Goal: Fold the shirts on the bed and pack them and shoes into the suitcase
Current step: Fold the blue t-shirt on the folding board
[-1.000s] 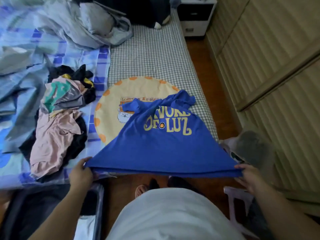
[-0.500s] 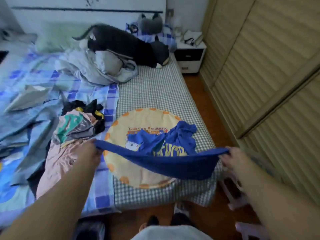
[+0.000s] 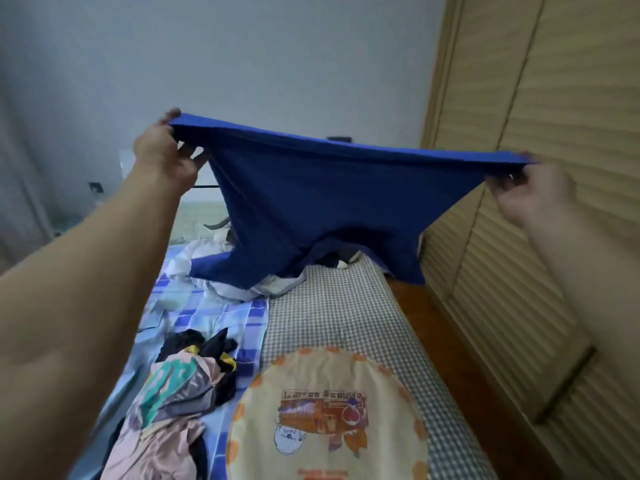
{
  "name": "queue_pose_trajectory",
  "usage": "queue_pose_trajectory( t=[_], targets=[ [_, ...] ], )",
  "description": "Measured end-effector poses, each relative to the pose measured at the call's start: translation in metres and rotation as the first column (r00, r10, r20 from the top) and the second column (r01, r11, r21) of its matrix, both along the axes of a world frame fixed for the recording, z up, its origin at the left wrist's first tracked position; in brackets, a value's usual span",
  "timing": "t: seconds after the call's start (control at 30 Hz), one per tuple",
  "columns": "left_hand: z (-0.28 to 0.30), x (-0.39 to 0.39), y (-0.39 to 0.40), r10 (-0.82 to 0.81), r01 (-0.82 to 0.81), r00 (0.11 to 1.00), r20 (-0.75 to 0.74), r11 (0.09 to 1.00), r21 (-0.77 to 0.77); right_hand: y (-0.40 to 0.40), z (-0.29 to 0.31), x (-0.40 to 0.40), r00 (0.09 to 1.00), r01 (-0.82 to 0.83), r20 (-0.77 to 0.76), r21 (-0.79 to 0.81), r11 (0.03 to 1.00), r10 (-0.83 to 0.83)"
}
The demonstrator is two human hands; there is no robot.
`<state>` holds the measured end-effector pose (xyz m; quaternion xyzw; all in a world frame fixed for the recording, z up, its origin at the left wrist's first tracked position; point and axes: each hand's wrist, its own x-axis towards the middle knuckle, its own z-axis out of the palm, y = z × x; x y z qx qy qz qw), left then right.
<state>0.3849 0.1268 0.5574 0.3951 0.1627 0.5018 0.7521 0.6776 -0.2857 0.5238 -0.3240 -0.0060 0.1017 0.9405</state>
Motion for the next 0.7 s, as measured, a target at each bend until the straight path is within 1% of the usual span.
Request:
queue_pose_trajectory(
  t=[0.1,0.2,0.27,0.3,0.37,0.47,0.5,0.53,0.63,0.7],
  targets=[
    [-0.041,-0.029,-0.006,-0.016,0.017,1.000,0.016,0.999,-0.049,-0.003,-0.036,-0.034,1.000,0.001,-0.016,-0.037,0.999,-0.002],
    [-0.117,-0.069,-0.007,-0.032,0.025,0.999,-0.039,0.985,-0.171,-0.016,-0.108,-0.067,0.999,-0.038,-0.020,-0.167,0.985,0.035],
    [-0.185,-0.100,-0.010,-0.026,-0.019,0.973,-0.229,0.982,-0.189,-0.027,-0.162,-0.090,0.997,-0.075,-0.048,-0.273,0.959,0.064],
    [-0.218,-0.115,-0.016,-0.031,-0.032,0.933,-0.359,0.985,-0.167,-0.032,-0.190,-0.101,0.994,-0.099,-0.076,-0.319,0.943,0.078],
    [-0.287,-0.148,-0.030,-0.044,-0.018,0.839,-0.542,0.994,-0.109,-0.043,-0.246,-0.120,0.984,-0.136,-0.158,-0.414,0.900,0.077],
    [-0.373,-0.180,-0.056,-0.034,0.020,0.656,-0.754,0.999,-0.028,-0.055,-0.328,-0.141,0.950,-0.224,-0.306,-0.516,0.827,0.066],
    [-0.398,-0.187,-0.068,-0.069,0.023,0.598,-0.799,0.997,-0.068,-0.059,-0.354,-0.148,0.927,-0.262,-0.370,-0.544,0.797,0.052],
    [-0.424,-0.191,-0.079,-0.101,0.014,0.561,-0.821,0.994,-0.113,-0.063,-0.379,-0.155,0.902,-0.301,-0.430,-0.574,0.762,0.032],
    [-0.494,-0.202,-0.104,-0.196,-0.042,0.363,-0.911,0.973,-0.227,-0.072,-0.448,-0.175,0.822,-0.443,-0.569,-0.636,0.632,0.004],
    [-0.532,-0.209,-0.112,-0.237,-0.083,0.234,-0.943,0.961,-0.262,-0.076,-0.484,-0.184,0.768,-0.541,-0.640,-0.639,0.547,0.012]
  ],
)
